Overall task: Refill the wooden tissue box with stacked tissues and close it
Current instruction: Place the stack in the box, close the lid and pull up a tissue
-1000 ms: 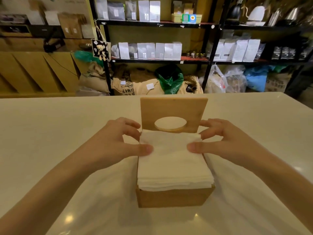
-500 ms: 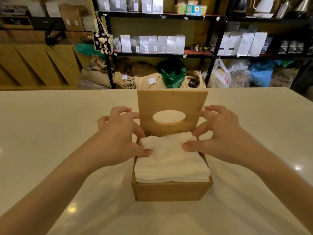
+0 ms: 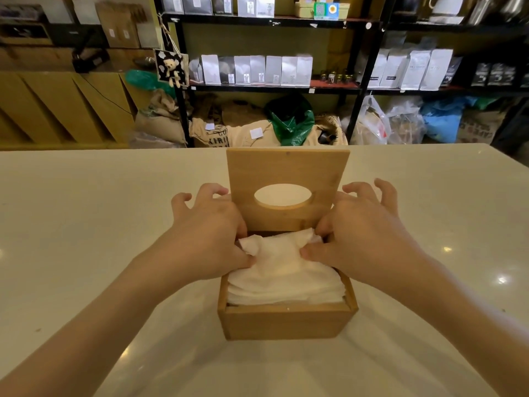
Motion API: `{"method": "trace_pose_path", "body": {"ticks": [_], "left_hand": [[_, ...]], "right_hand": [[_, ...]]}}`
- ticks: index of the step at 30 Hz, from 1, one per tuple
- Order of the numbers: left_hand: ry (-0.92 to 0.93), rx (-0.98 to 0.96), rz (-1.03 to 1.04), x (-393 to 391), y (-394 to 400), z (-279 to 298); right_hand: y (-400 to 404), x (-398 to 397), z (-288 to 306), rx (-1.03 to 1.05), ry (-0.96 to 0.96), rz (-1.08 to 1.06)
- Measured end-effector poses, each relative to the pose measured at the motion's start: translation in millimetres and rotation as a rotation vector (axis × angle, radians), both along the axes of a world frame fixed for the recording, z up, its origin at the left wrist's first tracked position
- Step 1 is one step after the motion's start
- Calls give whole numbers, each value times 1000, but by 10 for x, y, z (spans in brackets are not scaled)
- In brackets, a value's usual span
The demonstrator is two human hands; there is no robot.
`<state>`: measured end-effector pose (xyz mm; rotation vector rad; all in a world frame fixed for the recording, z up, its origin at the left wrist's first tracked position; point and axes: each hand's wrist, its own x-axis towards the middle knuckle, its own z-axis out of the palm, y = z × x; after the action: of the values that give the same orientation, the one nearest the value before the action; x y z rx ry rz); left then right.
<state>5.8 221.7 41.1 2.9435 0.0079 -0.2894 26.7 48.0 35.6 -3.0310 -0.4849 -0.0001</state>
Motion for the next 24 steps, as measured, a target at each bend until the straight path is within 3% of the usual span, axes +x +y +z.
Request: {"method": "trace_pose_path", "body": {"ticks": [4, 7, 12, 16, 24], "left_hand": [[-47, 84, 34, -50, -25, -21], [-166, 154, 79, -148, -6, -5], [-318, -80, 69, -373, 19, 86], [-190, -174, 29, -379, 2, 17], [-104, 4, 12, -372, 9, -6]], "right_hand": [[26, -76, -18, -75, -152, 12], [-49, -107, 51, 67, -141, 38], [-232, -159, 182, 362, 10, 118], [-206, -180, 108, 229, 144, 140], [-196, -197, 81, -12, 109, 152]]}}
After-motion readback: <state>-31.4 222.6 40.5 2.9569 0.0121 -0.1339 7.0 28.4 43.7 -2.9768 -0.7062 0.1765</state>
